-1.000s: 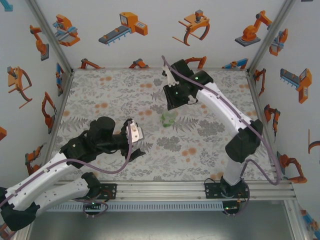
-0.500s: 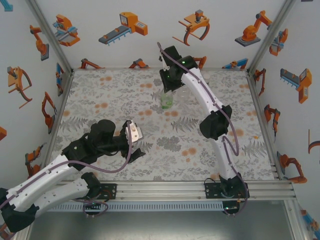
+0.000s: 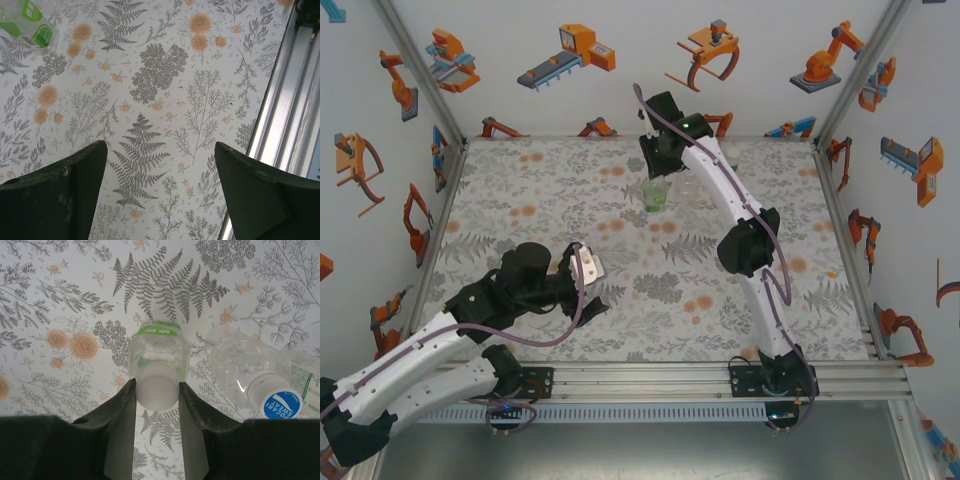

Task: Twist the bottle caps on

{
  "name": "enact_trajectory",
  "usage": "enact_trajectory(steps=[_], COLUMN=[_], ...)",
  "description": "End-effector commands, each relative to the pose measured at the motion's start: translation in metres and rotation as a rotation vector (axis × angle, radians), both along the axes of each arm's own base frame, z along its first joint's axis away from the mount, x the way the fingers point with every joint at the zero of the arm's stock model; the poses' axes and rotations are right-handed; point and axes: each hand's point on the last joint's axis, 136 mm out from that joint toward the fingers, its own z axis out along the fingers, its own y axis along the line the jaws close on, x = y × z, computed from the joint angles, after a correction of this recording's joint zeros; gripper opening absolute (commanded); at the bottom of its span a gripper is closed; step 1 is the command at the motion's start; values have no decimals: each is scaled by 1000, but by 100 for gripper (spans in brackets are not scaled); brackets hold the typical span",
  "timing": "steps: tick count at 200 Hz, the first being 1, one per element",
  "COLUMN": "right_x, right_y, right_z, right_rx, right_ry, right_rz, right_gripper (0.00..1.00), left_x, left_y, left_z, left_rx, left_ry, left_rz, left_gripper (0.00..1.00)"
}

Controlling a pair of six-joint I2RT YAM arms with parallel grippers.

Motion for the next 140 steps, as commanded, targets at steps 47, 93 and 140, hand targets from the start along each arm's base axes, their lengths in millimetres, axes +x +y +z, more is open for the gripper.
enact_trajectory(steps=[47, 93, 140], right_x=[10, 11, -9], right_y=[-6, -6, -27], right_z=[-3, 48, 89], right_rx=[-29, 18, 5], right_ry=[-26, -138, -181], right_rz=[11, 12, -17], right_gripper=[38, 57, 80], left_x=[4, 9, 41], left_y=[-10, -9, 2], left_z=[-6, -7, -15], left_rx=[5, 6, 40], left_ry=[25, 12, -34], left_rz=[-8, 15, 186], left_gripper=[81, 84, 97])
